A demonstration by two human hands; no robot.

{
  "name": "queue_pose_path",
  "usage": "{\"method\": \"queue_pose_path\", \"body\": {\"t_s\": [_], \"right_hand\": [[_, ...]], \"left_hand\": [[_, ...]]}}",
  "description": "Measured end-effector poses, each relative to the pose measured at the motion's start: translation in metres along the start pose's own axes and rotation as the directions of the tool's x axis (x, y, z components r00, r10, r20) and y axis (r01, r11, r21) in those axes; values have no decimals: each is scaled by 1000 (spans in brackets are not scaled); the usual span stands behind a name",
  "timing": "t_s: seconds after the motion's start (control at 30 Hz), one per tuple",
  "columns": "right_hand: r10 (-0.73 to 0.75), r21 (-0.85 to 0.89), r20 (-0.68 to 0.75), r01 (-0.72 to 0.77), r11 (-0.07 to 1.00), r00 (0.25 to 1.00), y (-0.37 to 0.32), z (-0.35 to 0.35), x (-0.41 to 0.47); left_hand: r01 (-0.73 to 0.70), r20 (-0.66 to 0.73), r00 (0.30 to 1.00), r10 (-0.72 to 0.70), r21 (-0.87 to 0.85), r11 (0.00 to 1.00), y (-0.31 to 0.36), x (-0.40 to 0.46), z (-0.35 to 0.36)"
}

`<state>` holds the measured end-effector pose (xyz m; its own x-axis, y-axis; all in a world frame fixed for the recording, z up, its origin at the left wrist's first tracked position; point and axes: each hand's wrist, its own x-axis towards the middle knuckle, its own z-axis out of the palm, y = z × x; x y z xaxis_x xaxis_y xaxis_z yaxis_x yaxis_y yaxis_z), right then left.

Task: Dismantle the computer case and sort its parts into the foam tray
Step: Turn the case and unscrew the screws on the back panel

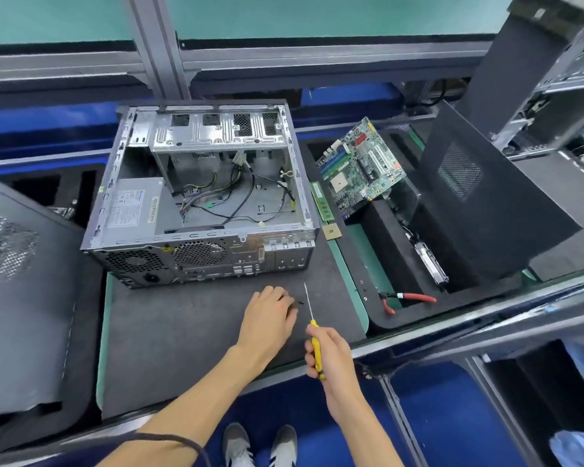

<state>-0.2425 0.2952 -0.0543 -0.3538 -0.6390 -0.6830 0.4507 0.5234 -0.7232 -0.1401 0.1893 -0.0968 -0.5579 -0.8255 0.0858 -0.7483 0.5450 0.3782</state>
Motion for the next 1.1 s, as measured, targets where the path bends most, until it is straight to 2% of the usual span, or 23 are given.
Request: {"method": "queue_pose_path", "body": {"t_s": [0.1, 0.2, 0.33, 0.43, 0.5, 0.6, 0.67, 0.7, 0.87, 1.1], "right_hand": [[-8, 4, 32, 8, 1000, 999, -1, 2, 2], [8, 20, 98, -10, 1000, 995, -2, 12, 3], [72, 31, 249, -82, 996, 966, -7, 42, 0], [72, -56, 378, -54, 997, 923, -14, 70, -11], [30, -125, 441, 29, 992, 897, -19, 89, -19], [-29, -159, 468, 116, 980, 883, -24, 117, -29], [-54, -154, 455, 138, 978, 889, -26, 132, -33], [-64, -148, 447, 145, 978, 892, -27, 138, -34], [-99, -94, 363, 142, 985, 927, -19, 167, -43], [-104, -5, 218, 107, 994, 970, 3, 200, -54]], "left_hand": [[52, -36, 998, -57, -130, 990, -1, -8, -11], [58, -202, 974, -98, -196, 979, -3, -14, -35], [-44, -510, 859, -49, -169, 985, -17, -16, -87], [-7, -624, 779, -61, -106, 994, -43, -13, -132], [60, -594, 798, -98, -83, 995, -67, -12, -158], [90, -342, 935, -96, -35, 995, -108, -7, -182], [50, -182, 982, -51, -8, 999, -130, -3, -187], [21, -155, 988, -23, -9, 1000, -138, -1, -188], [-146, -183, 974, 134, -51, 988, -162, 5, -191], [-246, -244, 941, 234, -19, 969, -173, 7, -189]]}}
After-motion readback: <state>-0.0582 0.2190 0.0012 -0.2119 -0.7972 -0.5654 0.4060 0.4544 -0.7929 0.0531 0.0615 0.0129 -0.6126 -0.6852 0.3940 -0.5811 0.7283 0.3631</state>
